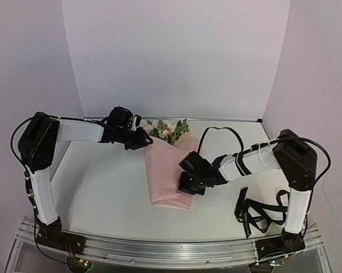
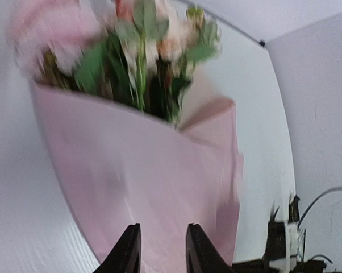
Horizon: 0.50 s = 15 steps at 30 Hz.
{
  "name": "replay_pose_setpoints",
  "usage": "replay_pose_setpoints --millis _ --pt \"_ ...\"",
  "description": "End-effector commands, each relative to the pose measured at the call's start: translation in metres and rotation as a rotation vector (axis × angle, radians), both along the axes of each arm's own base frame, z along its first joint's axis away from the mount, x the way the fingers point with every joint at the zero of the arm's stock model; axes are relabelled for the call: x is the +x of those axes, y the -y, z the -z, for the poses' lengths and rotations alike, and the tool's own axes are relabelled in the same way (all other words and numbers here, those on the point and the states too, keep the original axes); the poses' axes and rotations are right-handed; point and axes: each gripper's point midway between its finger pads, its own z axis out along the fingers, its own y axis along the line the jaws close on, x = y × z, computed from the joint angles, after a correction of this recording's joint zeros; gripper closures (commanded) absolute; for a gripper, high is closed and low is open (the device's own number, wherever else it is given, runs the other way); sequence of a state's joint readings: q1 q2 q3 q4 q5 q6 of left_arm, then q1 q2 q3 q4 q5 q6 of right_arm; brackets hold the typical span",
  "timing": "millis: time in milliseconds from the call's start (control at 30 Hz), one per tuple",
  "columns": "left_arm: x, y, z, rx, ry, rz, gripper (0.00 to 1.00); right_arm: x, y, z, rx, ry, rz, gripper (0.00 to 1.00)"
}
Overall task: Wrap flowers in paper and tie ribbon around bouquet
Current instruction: Press the fold line of the folded wrapping paper.
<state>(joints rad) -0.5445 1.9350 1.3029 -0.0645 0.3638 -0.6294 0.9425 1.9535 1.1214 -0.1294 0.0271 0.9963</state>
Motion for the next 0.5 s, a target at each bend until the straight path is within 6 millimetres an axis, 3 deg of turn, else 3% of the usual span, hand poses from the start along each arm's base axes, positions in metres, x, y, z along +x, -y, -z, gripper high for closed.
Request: replay_pose_setpoints --millis 0,233,467 --pt "-0.056 0.031 0.004 -0.144 -0.121 0.092 0.78 0.002 0.023 -0.010 -0.066 0.020 0.016 1.00" --pt "-0.090 0.052 0.024 -0.180 -0.204 0.154 0.81 0.007 0.024 -0.022 -0.054 0.049 0.030 1.00" --pt "-0.103 0.050 0.060 -0.147 -0.302 0.141 0.83 0.014 0.030 -0.035 -0.048 0.080 0.044 1.00"
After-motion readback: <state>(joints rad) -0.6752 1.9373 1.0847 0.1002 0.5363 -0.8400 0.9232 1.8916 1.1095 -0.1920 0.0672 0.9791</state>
